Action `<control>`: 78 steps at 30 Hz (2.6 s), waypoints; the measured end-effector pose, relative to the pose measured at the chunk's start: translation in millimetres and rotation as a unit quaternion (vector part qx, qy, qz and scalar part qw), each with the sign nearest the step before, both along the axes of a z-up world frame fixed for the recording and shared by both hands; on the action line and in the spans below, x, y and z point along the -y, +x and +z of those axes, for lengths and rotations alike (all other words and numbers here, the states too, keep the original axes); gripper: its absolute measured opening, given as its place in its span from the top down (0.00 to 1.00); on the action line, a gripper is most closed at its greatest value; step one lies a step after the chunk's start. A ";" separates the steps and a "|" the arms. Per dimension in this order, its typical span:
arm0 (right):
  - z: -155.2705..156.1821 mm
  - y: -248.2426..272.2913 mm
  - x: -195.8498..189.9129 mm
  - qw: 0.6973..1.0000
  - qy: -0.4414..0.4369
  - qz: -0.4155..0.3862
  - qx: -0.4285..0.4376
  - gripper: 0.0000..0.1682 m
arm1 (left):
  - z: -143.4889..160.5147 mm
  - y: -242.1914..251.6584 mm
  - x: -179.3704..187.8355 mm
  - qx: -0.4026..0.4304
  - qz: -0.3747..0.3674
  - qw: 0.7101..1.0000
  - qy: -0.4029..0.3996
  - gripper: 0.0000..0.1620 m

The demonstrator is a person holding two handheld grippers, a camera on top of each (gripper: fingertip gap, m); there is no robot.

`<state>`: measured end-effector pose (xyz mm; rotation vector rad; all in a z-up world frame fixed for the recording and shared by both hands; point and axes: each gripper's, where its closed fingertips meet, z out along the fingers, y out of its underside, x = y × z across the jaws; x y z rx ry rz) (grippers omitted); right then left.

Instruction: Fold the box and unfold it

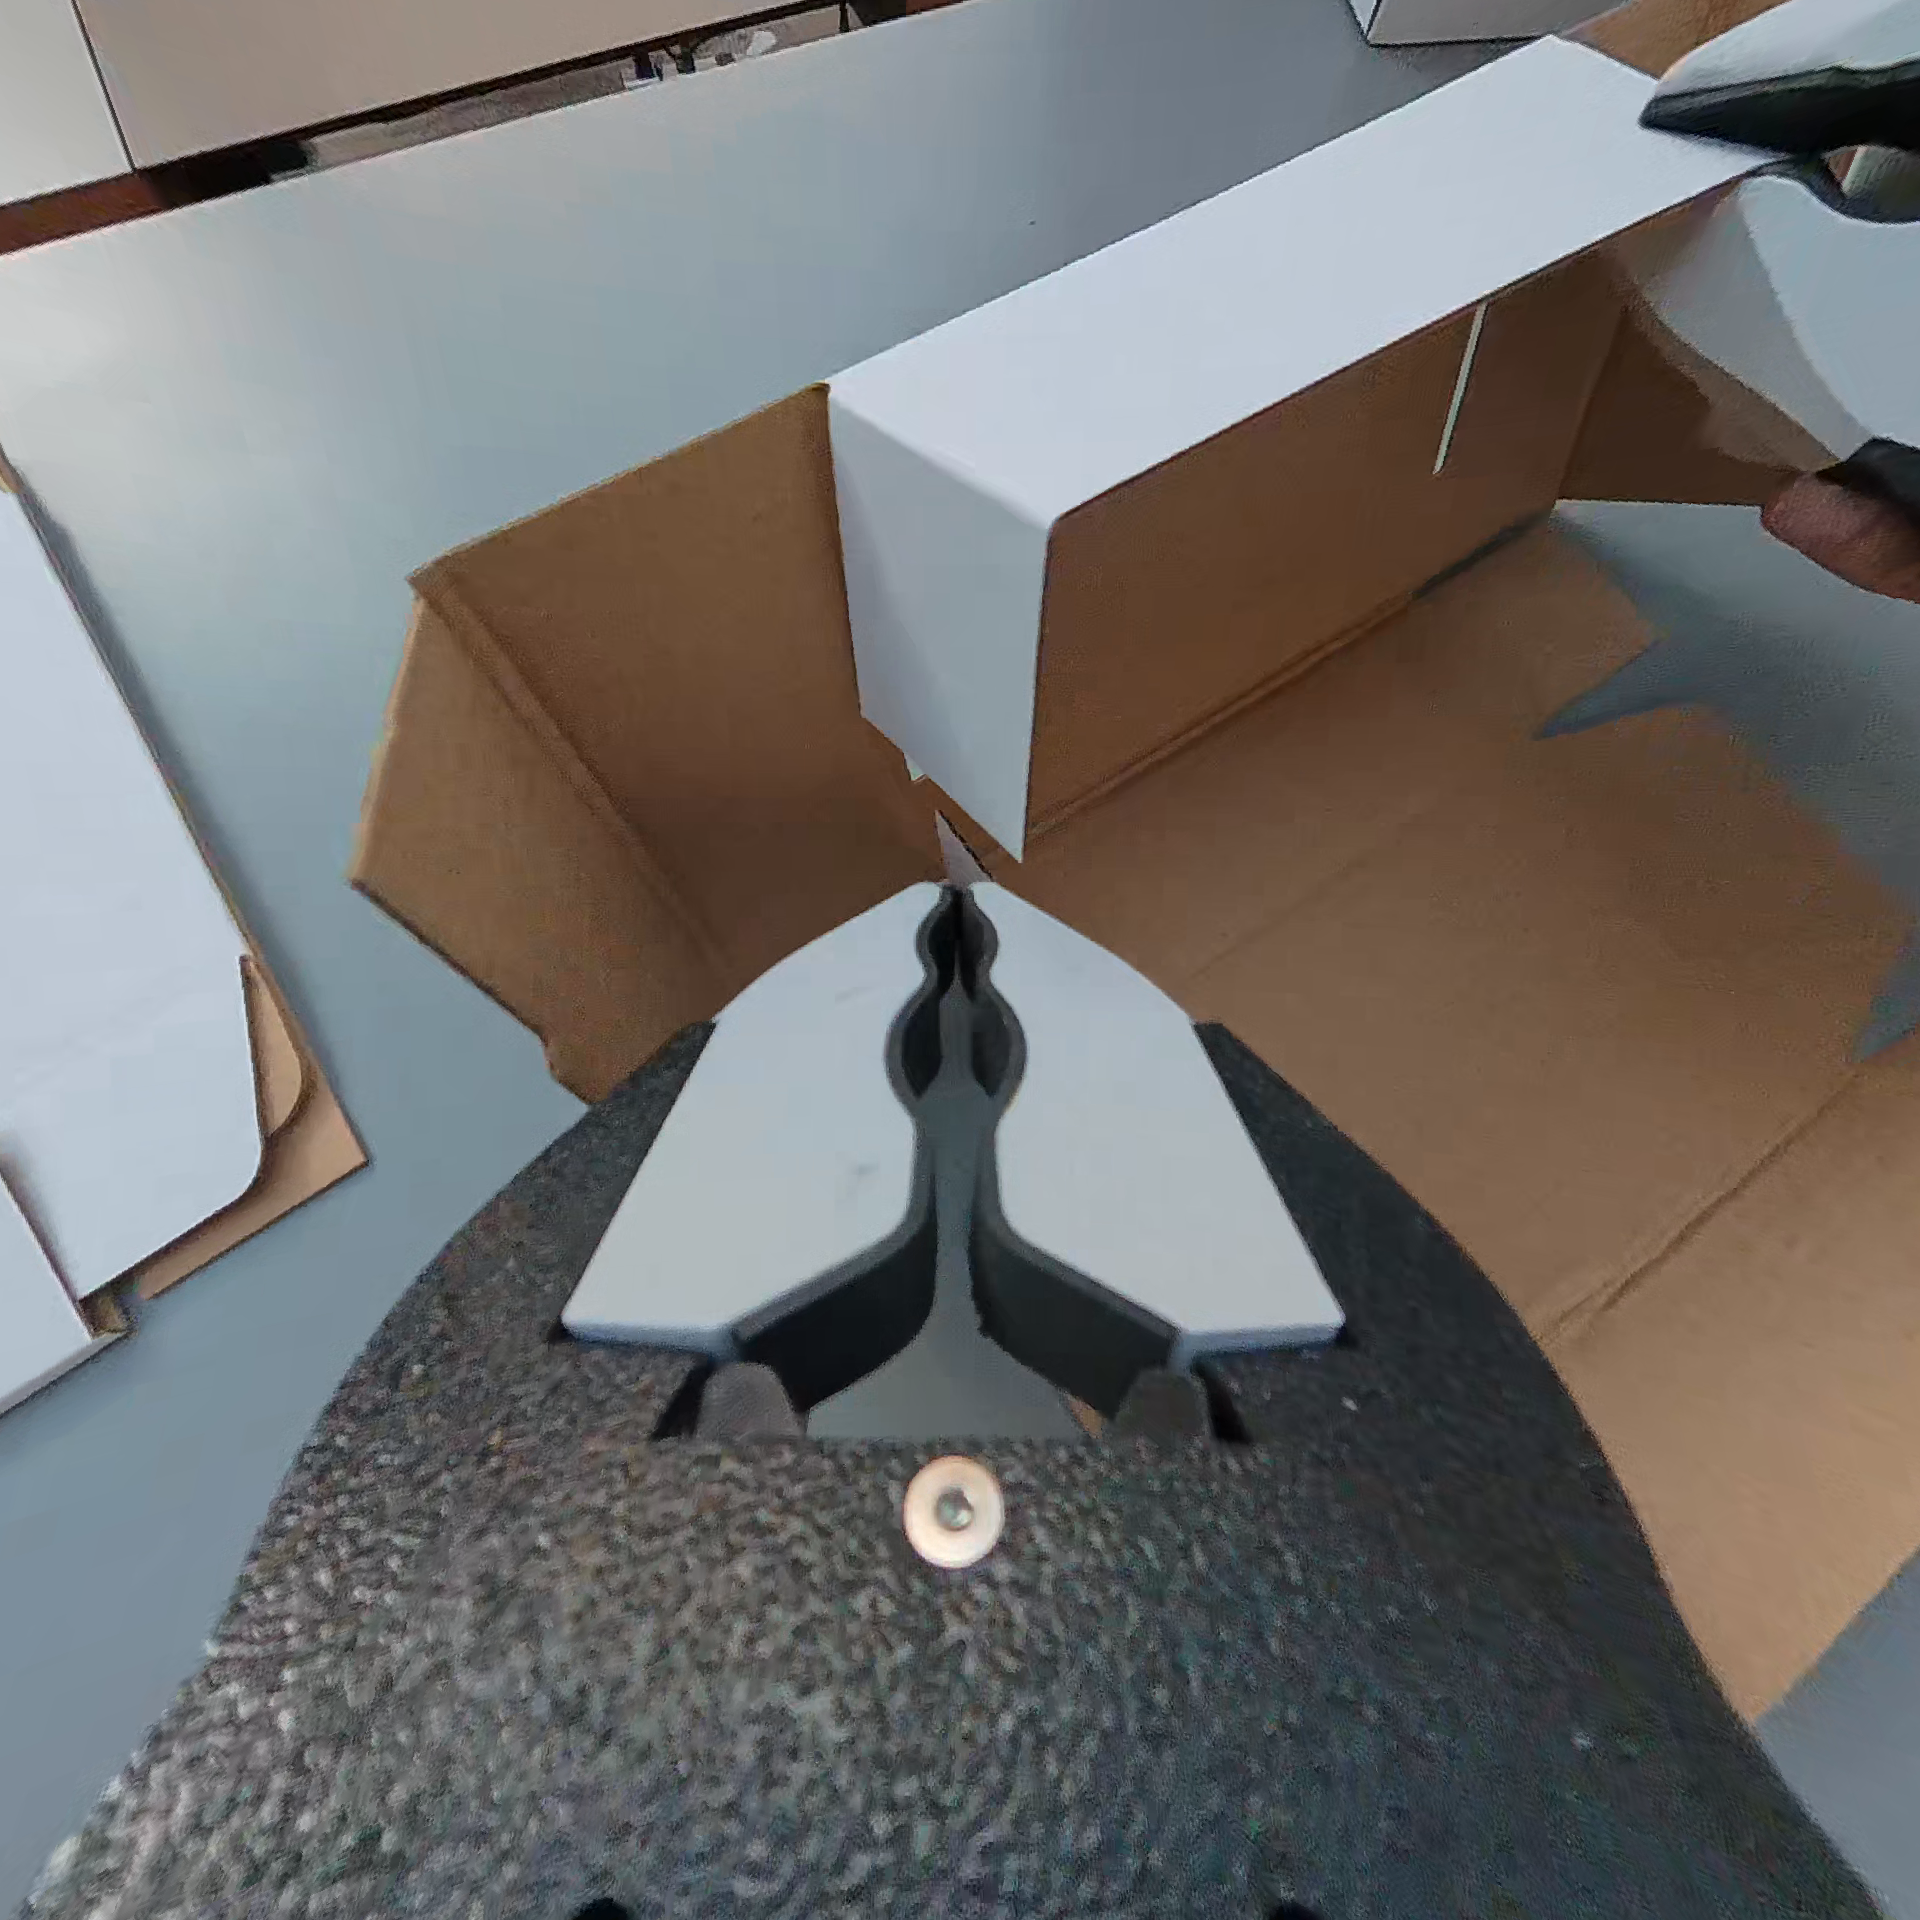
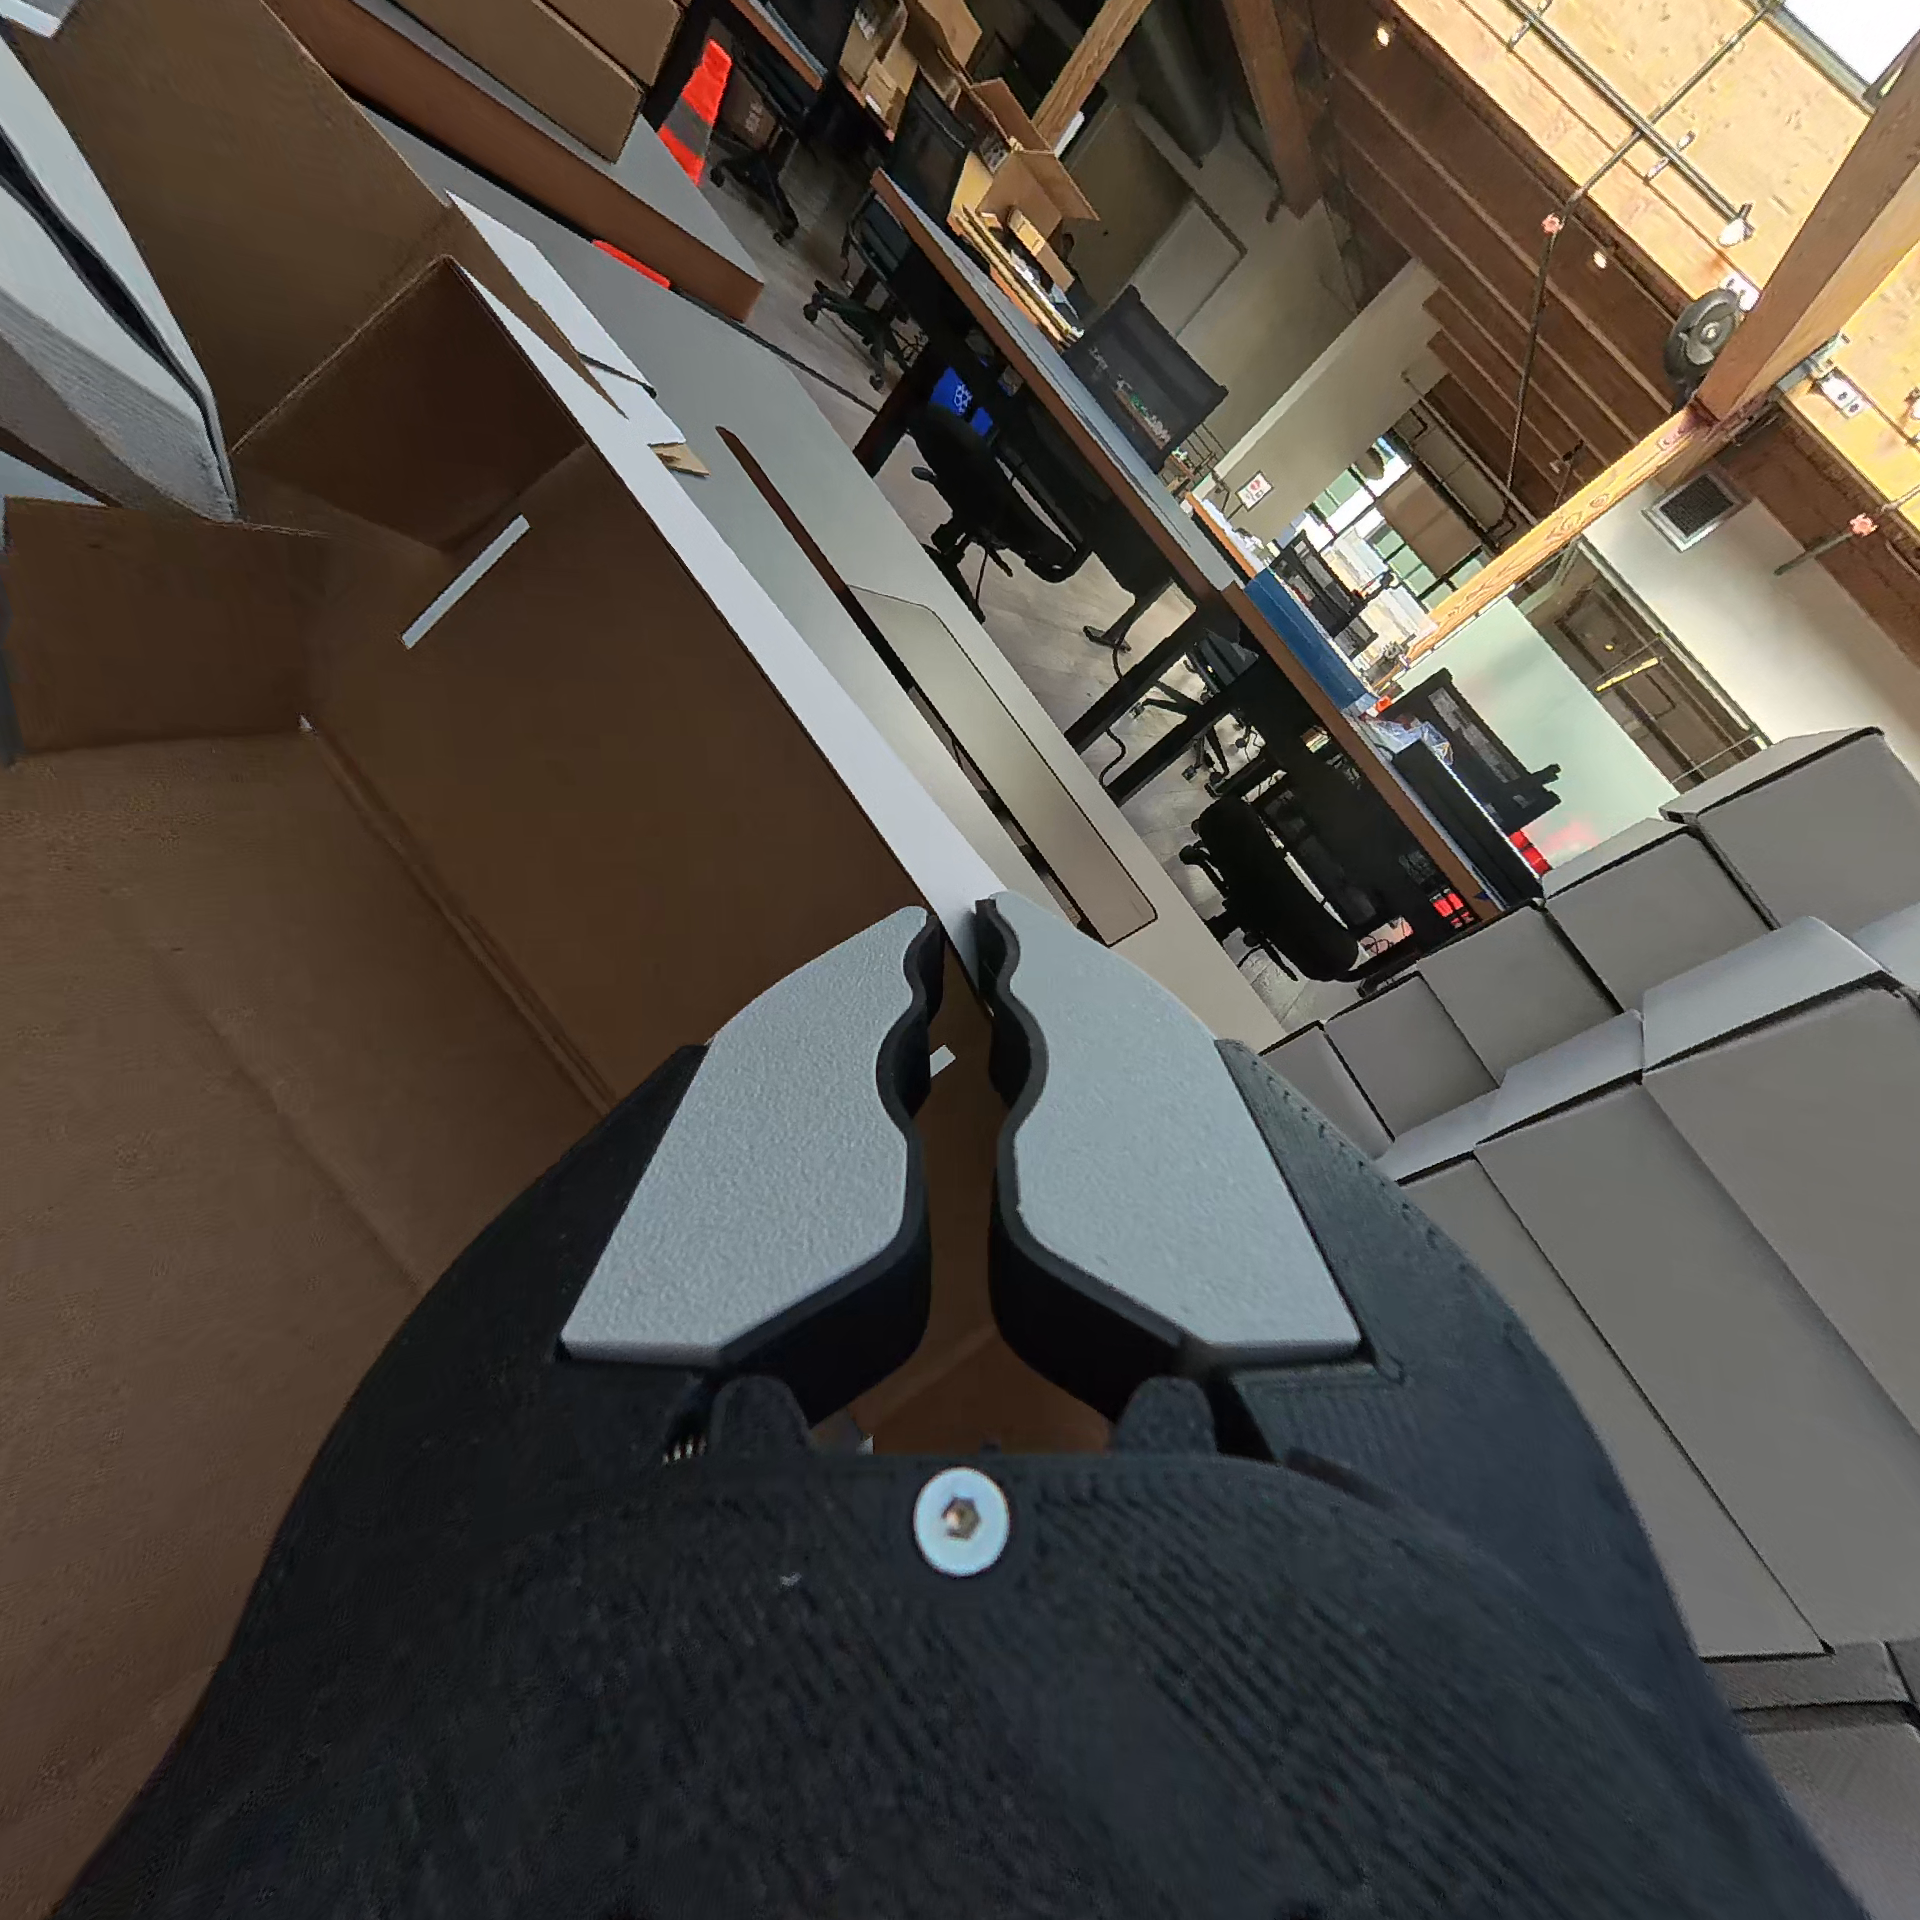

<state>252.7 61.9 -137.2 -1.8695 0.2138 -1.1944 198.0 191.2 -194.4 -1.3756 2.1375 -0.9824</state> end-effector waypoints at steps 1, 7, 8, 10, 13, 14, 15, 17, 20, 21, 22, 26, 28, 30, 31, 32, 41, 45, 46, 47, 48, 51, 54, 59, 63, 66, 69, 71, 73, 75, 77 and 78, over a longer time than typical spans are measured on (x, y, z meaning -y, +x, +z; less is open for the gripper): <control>-0.1 0.5 -0.2 1.000 0.000 0.000 0.001 0.96 | 0.1 0.1 6.6 0.012 -0.010 0.999 0.032 1.00; -0.6 -1.2 0.1 1.000 -0.008 0.003 0.013 0.96 | -27.8 2.5 41.0 0.017 -0.077 0.979 0.188 1.00; -0.5 -2.1 0.3 1.000 -0.010 0.004 0.015 0.96 | -35.1 2.9 43.2 0.010 -0.084 0.974 0.209 1.00; -0.4 -3.4 1.5 1.000 -0.016 0.004 0.022 0.95 | -40.2 4.2 43.8 0.013 -0.090 0.966 0.242 1.00; -0.3 -4.8 1.9 1.000 -0.016 0.007 0.026 0.96 | -40.2 4.1 43.7 0.006 -0.094 0.959 0.267 1.00; -0.2 -4.7 2.0 0.999 -0.020 0.007 0.029 0.96 | -40.0 4.2 43.9 0.008 -0.097 0.957 0.273 1.00; 0.1 -4.9 1.9 0.999 -0.024 0.007 0.034 0.96 | -39.5 4.4 43.8 0.015 -0.102 0.956 0.274 1.00; 0.4 -5.6 2.0 0.998 -0.034 0.005 0.043 0.96 | -32.5 4.1 43.3 0.040 -0.101 0.961 0.254 1.00; 0.8 -7.6 2.5 0.997 -0.048 0.008 0.062 0.96 | -1.1 -5.7 42.8 0.082 -0.109 0.976 0.169 1.00; 0.8 -7.9 2.5 0.996 -0.051 0.008 0.067 0.97 | 14.2 -11.3 44.2 0.095 -0.118 0.981 0.119 1.00; 0.8 -8.1 2.4 0.996 -0.053 0.010 0.072 0.97 | 32.5 -15.8 42.1 0.111 -0.122 0.984 0.069 1.00; 0.5 -8.8 2.6 0.995 -0.051 0.018 0.083 0.97 | 105.7 -7.1 -10.9 0.213 -0.047 0.974 -0.060 1.00; 1.1 -10.8 2.7 0.993 -0.065 0.019 0.098 0.97 | 110.2 7.8 -48.1 0.233 -0.012 0.972 -0.030 0.97; 1.3 -14.2 3.2 0.990 -0.082 0.021 0.115 0.97 | 94.3 24.0 -73.7 0.219 -0.009 0.975 0.022 0.95; 1.5 -16.4 3.7 0.988 -0.088 0.024 0.122 0.97 | 82.6 31.3 -80.3 0.207 -0.020 0.977 0.044 0.94; 1.5 -18.3 4.3 0.987 -0.094 0.026 0.127 0.97 | 70.9 38.0 -84.2 0.195 -0.033 0.978 0.061 0.94; 0.3 -26.8 6.8 0.976 -0.160 0.004 0.148 0.97 | 19.6 43.2 -49.1 0.123 -0.201 0.972 0.010 0.99; -0.8 -28.3 7.8 0.965 -0.199 -0.044 0.162 0.98 | 19.8 36.9 -47.6 0.126 -0.166 0.978 0.002 1.00; -1.4 -27.8 7.9 0.964 -0.203 -0.054 0.163 0.98 | 20.3 34.7 -47.1 0.130 -0.157 0.979 0.005 1.00; -2.2 -26.1 8.2 0.962 -0.208 -0.064 0.162 0.98 | 21.1 32.4 -46.6 0.131 -0.146 0.980 0.011 1.00; -2.3 -24.3 7.8 0.961 -0.213 -0.072 0.162 0.98 | 22.1 29.6 -44.8 0.133 -0.139 0.981 0.015 1.00; -1.9 -16.7 7.2 0.955 -0.235 -0.101 0.152 0.98 | 26.1 21.8 -35.7 0.144 -0.132 0.980 0.025 1.00; -2.9 -10.1 6.5 0.957 -0.231 -0.114 0.133 0.98 | 29.2 20.6 -29.1 0.154 -0.120 0.980 0.028 1.00; -3.1 -12.7 6.8 0.953 -0.240 -0.117 0.140 0.98 | 28.9 11.7 -1.7 0.147 -0.155 0.977 -0.014 1.00; -2.6 -25.1 9.2 0.941 -0.264 -0.110 0.179 0.98 | 17.4 7.0 -2.9 0.128 -0.181 0.974 -0.039 1.00; -3.5 -33.0 11.3 0.930 -0.284 -0.102 0.208 0.98 | 14.2 -1.8 -3.4 0.123 -0.218 0.965 -0.075 1.00; -3.9 -37.8 12.5 0.927 -0.292 -0.089 0.218 0.98 | 9.2 -11.5 -8.4 0.114 -0.256 0.955 -0.093 0.93; -4.2 -40.2 12.8 0.929 -0.290 -0.080 0.217 0.98 | 10.9 -18.6 -9.7 0.109 -0.278 0.948 -0.109 0.92; -4.8 -41.0 13.0 0.928 -0.292 -0.075 0.216 0.98 | 13.7 -25.1 -9.3 0.118 -0.300 0.940 -0.112 0.93; -4.8 -40.6 12.9 0.927 -0.298 -0.071 0.214 0.98 | 13.8 -29.7 -8.0 0.118 -0.312 0.936 -0.111 0.97; -4.7 -39.3 13.1 0.931 -0.297 -0.067 0.203 0.98 | 13.8 -33.3 -6.7 0.116 -0.322 0.933 -0.110 0.98; -4.5 -38.8 13.1 0.932 -0.297 -0.063 0.199 0.98 | 14.1 -34.8 -6.2 0.112 -0.325 0.932 -0.113 0.99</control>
